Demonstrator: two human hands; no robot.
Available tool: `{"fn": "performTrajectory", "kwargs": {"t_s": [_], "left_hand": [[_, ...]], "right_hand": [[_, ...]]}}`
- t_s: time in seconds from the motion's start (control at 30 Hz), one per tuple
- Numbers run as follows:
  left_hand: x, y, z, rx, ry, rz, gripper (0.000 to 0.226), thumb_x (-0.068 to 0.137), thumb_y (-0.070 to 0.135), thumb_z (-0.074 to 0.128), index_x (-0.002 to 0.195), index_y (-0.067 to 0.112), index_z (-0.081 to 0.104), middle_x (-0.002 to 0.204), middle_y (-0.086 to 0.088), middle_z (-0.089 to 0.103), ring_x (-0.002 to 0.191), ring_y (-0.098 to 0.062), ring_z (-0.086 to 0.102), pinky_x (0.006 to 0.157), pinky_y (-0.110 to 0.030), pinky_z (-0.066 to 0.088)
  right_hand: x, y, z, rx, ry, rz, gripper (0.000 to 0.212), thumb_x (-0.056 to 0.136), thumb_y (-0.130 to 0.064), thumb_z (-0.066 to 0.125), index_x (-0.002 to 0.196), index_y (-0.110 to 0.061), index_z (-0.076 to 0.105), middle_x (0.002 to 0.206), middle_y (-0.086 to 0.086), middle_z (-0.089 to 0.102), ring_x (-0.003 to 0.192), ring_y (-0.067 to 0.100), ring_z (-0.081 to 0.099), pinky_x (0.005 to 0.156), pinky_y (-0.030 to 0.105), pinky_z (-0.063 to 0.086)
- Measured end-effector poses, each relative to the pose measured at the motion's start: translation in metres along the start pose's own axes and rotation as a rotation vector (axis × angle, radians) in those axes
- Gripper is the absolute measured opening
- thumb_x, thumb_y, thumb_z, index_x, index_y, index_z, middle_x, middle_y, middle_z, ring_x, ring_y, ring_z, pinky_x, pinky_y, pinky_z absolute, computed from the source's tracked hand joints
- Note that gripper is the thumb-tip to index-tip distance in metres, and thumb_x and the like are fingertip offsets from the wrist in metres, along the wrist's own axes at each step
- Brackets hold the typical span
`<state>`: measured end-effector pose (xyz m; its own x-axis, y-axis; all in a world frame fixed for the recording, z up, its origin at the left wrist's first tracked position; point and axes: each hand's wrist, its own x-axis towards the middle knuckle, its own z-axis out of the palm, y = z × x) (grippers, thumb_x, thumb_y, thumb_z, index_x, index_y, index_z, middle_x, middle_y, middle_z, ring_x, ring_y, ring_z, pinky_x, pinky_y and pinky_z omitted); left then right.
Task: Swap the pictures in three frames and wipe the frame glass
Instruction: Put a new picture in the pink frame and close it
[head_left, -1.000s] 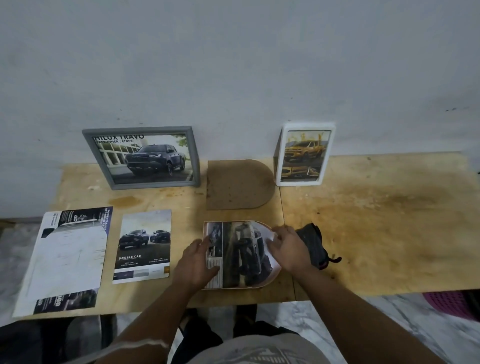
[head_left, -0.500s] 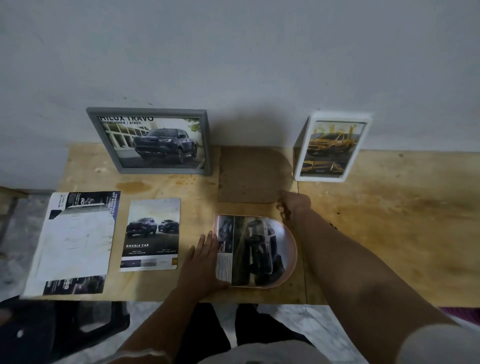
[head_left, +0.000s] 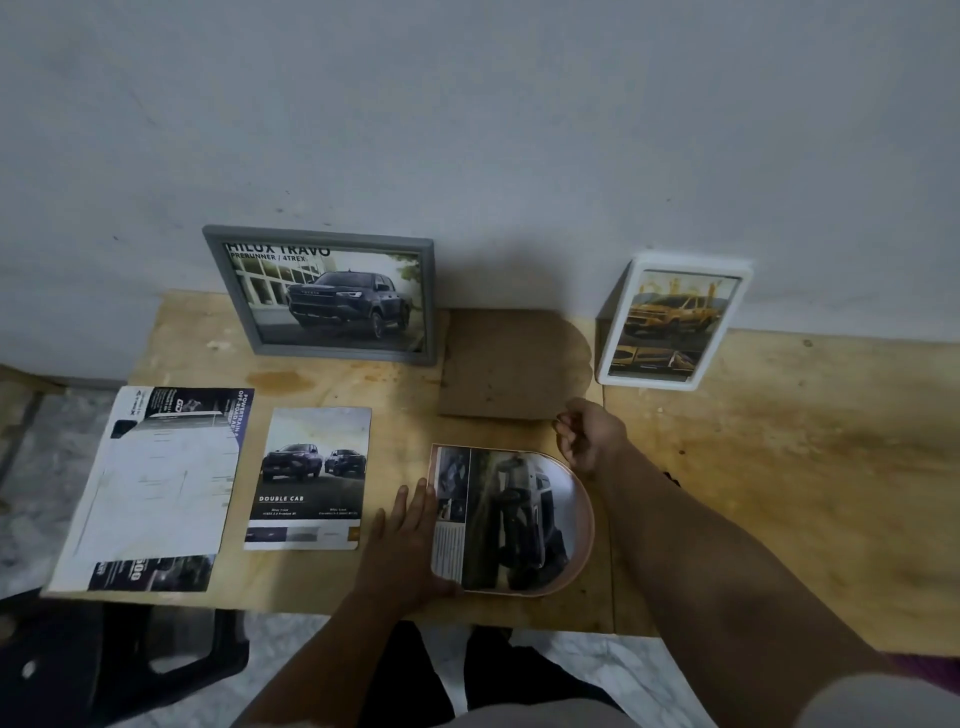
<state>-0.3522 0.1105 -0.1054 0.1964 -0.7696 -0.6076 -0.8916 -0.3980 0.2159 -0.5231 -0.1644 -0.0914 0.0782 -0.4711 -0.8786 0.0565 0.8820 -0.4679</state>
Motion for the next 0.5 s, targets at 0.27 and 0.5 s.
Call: {"fn": "performTrajectory", "kwargs": {"t_s": [0.27, 0.5], "left_hand": [[-0.011, -0.004, 0.006, -0.055, 0.057, 0.018, 0.133, 0.078, 0.079, 0.064, 0.161, 0.014, -0.018, 0.157, 0.000, -0.032, 0.157, -0.027, -0.018, 0.126, -0.047, -0.001], [-0.013, -0.001, -0.001, -0.092, 0.024, -0.012, 0.134, 0.080, 0.075, 0.067, 0.160, 0.016, -0.022, 0.171, -0.003, -0.020, 0.158, -0.024, -0.015, 0.128, -0.047, 0.001]], "right_hand": [[-0.032, -0.002, -0.016, 0.051, -0.093, -0.211, 0.021, 0.088, 0.003, 0.062, 0.106, -0.007, 0.057, 0.076, 0.012, 0.059, 0.057, 0.021, 0.054, 0.051, 0.033, 0.051], [-0.051, 0.003, -0.049, -0.110, -0.057, -0.251, 0.028, 0.091, -0.001, 0.042, 0.113, -0.010, 0.054, 0.069, 0.007, 0.053, 0.056, 0.019, 0.049, 0.055, 0.035, 0.054]]}}
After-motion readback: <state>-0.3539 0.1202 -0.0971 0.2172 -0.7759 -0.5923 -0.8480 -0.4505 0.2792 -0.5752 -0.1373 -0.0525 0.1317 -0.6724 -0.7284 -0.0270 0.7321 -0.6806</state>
